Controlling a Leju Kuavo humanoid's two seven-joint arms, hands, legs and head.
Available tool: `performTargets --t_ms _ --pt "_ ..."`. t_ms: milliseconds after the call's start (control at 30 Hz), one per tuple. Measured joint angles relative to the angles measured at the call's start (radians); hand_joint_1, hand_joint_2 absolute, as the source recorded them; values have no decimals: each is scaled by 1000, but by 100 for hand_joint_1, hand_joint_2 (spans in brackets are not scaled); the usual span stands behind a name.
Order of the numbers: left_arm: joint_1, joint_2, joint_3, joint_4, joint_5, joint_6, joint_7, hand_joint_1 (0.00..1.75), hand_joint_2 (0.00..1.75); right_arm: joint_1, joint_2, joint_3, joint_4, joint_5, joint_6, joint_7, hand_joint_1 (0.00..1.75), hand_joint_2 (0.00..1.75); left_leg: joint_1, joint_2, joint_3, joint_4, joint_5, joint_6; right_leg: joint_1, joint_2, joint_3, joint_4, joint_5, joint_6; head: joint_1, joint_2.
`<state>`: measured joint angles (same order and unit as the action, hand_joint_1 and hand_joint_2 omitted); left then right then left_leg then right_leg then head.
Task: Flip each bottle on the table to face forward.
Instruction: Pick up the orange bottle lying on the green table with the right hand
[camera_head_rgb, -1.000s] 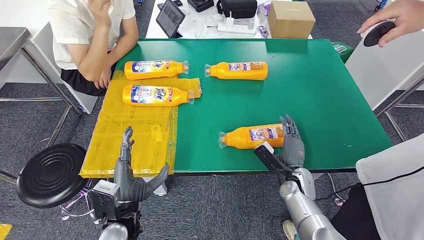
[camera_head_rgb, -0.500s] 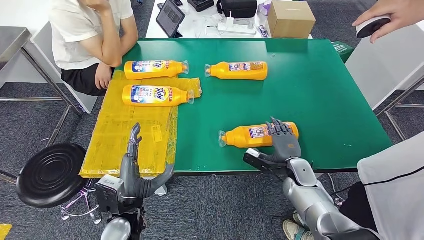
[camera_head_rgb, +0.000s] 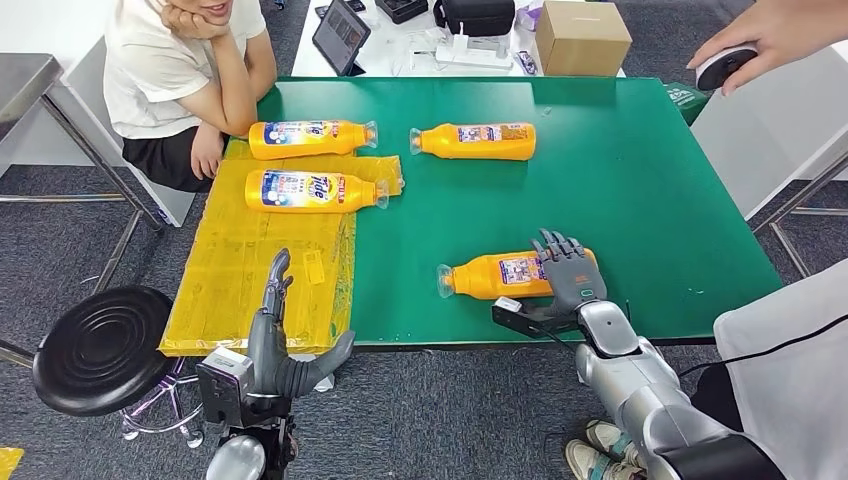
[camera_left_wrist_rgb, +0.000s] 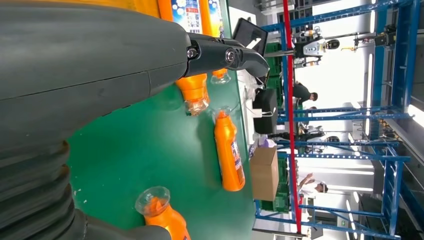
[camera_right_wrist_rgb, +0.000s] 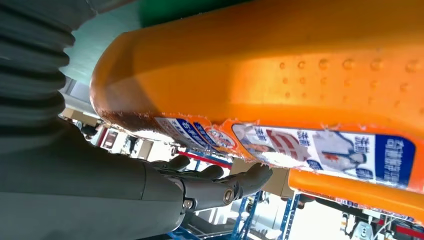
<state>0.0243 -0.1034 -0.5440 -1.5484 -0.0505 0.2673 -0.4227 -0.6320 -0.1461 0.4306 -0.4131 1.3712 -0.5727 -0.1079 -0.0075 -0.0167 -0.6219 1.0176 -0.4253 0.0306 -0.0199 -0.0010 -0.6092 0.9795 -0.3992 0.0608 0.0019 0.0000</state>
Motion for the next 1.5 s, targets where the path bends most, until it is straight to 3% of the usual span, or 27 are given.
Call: performTargets --t_ms 400,667,700,800,833,967,1233,1500 --pt "1 0 -6 7 18 -20 3 0 175 -4 1 -12 13 -111 82 -42 0 175 0 0 4 0 0 0 0 0 2 0 0 0 0 0" --pt "-18 -9 -10 32 49 -47 -9 0 175 -1 -11 -83 49 -210 114 -114 0 175 -1 0 8 0 0 0 0 0 6 -1 0 0 0 0" --pt "-19 -11 -12 36 54 -49 -11 0 175 -1 -12 -91 54 -215 117 -116 10 175 -1 0 8 0 0 0 0 0 6 -1 0 0 0 0" --pt "-24 -13 -16 45 75 -62 -14 0 175 0 -15 -104 65 -211 130 -110 134 175 -1 0 10 0 0 0 0 0 8 -1 0 0 0 0" --pt "-25 -14 -18 47 84 -69 -12 0 175 0 -17 -105 67 -204 135 -107 164 175 0 0 10 0 -1 0 0 0 9 -1 0 0 0 0" --pt "-32 -14 -24 60 135 -114 5 0 175 -10 -27 -106 75 -168 162 -101 154 175 0 0 12 0 -1 0 0 0 11 -1 0 0 0 0" --pt "-44 -18 -25 82 170 -144 17 0 175 -19 -34 -105 81 -154 174 -89 150 175 0 0 14 0 -1 0 0 0 12 -1 0 0 0 0" --pt "-50 -19 -26 96 185 -150 19 0 175 -20 -41 -106 90 -160 206 -92 173 175 0 0 15 0 -1 0 0 0 13 -1 0 0 0 0"
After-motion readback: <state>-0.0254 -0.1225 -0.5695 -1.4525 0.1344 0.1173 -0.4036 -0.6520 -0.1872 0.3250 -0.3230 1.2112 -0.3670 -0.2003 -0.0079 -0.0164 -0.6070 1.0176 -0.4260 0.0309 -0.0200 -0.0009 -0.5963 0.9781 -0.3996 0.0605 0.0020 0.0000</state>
